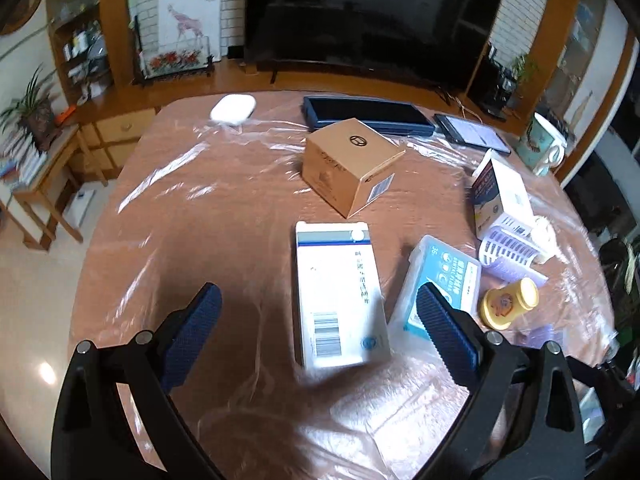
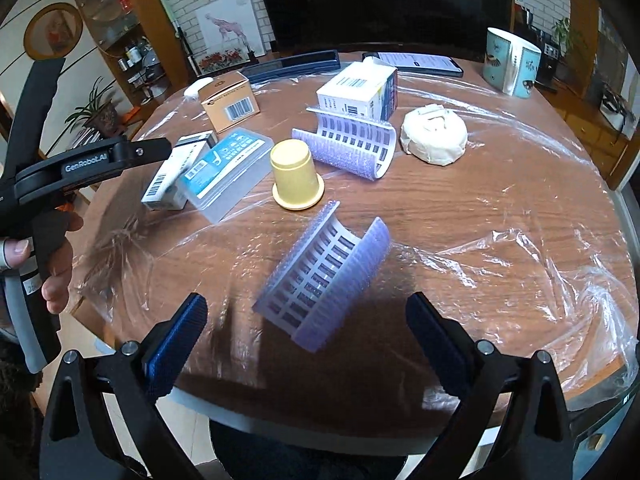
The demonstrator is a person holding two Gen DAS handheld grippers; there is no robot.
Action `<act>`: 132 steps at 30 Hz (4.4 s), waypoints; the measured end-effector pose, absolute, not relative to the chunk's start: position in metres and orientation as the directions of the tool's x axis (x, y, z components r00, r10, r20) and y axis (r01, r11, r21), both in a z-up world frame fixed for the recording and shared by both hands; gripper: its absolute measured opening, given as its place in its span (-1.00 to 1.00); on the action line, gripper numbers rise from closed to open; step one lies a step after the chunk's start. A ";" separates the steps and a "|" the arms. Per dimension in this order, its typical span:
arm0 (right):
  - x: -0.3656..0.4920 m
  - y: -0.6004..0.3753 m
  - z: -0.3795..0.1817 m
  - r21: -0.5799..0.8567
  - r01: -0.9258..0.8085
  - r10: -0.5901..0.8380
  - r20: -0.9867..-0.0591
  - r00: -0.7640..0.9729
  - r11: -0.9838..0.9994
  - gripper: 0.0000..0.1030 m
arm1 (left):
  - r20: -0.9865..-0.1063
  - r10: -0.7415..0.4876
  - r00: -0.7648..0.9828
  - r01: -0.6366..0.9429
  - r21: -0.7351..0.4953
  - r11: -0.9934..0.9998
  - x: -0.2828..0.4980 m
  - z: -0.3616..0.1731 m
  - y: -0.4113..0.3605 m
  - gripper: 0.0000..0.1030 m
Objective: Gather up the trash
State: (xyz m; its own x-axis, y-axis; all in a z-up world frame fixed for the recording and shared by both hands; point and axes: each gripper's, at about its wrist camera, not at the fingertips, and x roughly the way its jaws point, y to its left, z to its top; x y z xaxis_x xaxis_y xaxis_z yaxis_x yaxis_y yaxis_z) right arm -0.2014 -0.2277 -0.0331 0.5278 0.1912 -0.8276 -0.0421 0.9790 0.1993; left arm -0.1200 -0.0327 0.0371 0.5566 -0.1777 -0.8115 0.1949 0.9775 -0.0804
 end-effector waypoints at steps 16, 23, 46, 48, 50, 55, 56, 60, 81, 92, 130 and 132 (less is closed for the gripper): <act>-0.190 -0.231 -0.039 0.225 0.002 0.191 -0.830 0.523 0.974 0.62 | -0.844 -0.172 0.509 0.269 -0.034 0.963 -0.094 0.019 -0.055 0.43; -0.182 -0.231 -0.040 0.218 0.001 0.185 -0.830 0.527 0.976 0.54 | -0.846 -0.171 0.505 0.273 -0.031 0.961 -0.092 0.017 -0.058 0.38; -0.181 -0.233 -0.041 0.181 -0.011 0.157 -0.820 0.551 0.983 -0.04 | -0.848 -0.144 0.511 0.297 0.017 0.955 -0.096 0.012 -0.066 0.01; -0.181 -0.233 -0.041 0.176 -0.014 0.154 -0.820 0.552 0.984 -0.07 | -0.846 -0.139 0.515 0.300 0.027 0.953 -0.096 0.013 -0.067 0.00; -0.180 -0.234 -0.040 0.175 -0.020 0.157 -0.818 0.553 0.984 -0.10 | -0.842 -0.131 0.523 0.301 0.039 0.953 -0.098 0.013 -0.068 0.00; -0.179 -0.239 -0.038 0.185 -0.018 0.163 -0.810 0.564 0.983 -0.14 | -0.837 -0.131 0.531 0.288 0.033 0.957 -0.100 0.015 -0.064 0.00; -0.179 -0.240 -0.038 0.190 -0.020 0.168 -0.807 0.566 0.982 -0.14 | -0.836 -0.131 0.533 0.284 0.031 0.958 -0.100 0.016 -0.063 0.00; -0.180 -0.245 -0.035 0.208 -0.020 0.182 -0.800 0.572 0.978 -0.15 | -0.833 -0.146 0.534 0.275 0.008 0.961 -0.101 0.020 -0.059 0.00; -0.197 -0.268 -0.008 0.240 -0.023 0.202 -0.756 0.622 0.970 -0.15 | -0.786 -0.149 0.600 0.244 0.002 0.970 -0.143 0.054 -0.058 0.00; -0.213 -0.263 -0.004 0.229 -0.052 0.211 -0.754 0.622 0.972 -0.15 | -0.785 -0.126 0.607 0.224 0.017 0.974 -0.179 0.059 -0.061 0.00; -0.297 -0.251 -0.002 0.211 -0.179 0.276 -0.770 0.575 0.961 -0.15 | -0.787 -0.119 0.606 0.300 0.087 0.950 -0.300 0.058 -0.101 0.00; -0.302 -0.252 -0.002 0.212 -0.181 0.278 -0.771 0.573 0.960 -0.15 | -0.789 -0.123 0.601 0.307 0.086 0.948 -0.306 0.058 -0.103 0.00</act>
State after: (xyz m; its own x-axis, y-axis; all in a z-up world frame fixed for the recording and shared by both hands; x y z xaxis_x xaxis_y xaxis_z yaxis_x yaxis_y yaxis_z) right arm -0.3021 -0.2515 -0.0024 0.5725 0.2781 -0.7713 -0.1812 0.9604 0.2117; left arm -0.3057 -0.1026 0.0577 0.6015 -0.1231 -0.7894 0.3073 0.9477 0.0864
